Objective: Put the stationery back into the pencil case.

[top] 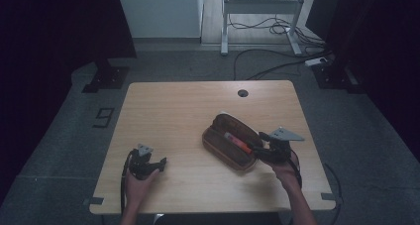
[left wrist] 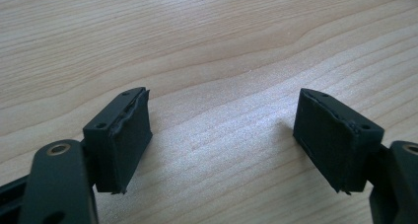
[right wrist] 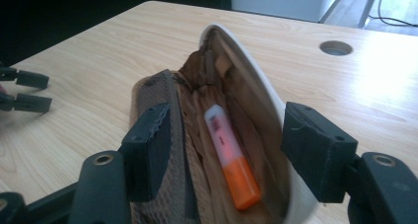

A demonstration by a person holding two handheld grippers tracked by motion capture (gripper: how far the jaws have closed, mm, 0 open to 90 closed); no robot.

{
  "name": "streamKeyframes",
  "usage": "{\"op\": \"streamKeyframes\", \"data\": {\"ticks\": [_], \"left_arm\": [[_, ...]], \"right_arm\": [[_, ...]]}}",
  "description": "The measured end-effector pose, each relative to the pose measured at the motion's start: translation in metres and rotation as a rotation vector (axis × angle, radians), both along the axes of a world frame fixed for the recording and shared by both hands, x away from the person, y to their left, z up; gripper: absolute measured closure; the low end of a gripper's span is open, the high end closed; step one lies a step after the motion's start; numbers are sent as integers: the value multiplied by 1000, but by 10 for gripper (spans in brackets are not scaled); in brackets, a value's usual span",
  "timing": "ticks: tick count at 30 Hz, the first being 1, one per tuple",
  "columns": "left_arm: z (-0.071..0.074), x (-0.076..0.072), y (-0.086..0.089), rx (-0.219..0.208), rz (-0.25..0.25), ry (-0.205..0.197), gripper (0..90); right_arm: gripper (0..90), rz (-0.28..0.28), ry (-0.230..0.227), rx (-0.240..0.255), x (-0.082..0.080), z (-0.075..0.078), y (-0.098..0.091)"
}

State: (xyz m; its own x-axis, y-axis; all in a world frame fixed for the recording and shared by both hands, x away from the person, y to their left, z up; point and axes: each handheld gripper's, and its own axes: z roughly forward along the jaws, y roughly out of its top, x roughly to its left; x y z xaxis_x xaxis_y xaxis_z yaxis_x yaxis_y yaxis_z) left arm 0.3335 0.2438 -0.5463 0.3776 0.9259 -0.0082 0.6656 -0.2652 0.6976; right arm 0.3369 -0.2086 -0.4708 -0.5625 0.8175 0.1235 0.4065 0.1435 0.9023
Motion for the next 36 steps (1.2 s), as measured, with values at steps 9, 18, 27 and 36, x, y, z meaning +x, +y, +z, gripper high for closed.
{"op": "streamKeyframes", "data": {"ticks": [9, 18, 27, 36], "left_arm": [[0, 0, 0, 0, 0, 0, 219], [0, 0, 0, 0, 0, 0, 219], [0, 0, 0, 0, 0, 0, 219], [0, -1, 0, 1, 0, -1, 222]], "right_arm": [[326, -44, 3, 2, -10, -9, -25], [310, -91, 20, -18, -21, -22, -53], [300, -117, 62, -72, -13, -46, -65], [289, -130, 111, -82, -7, -60, -68]]}}
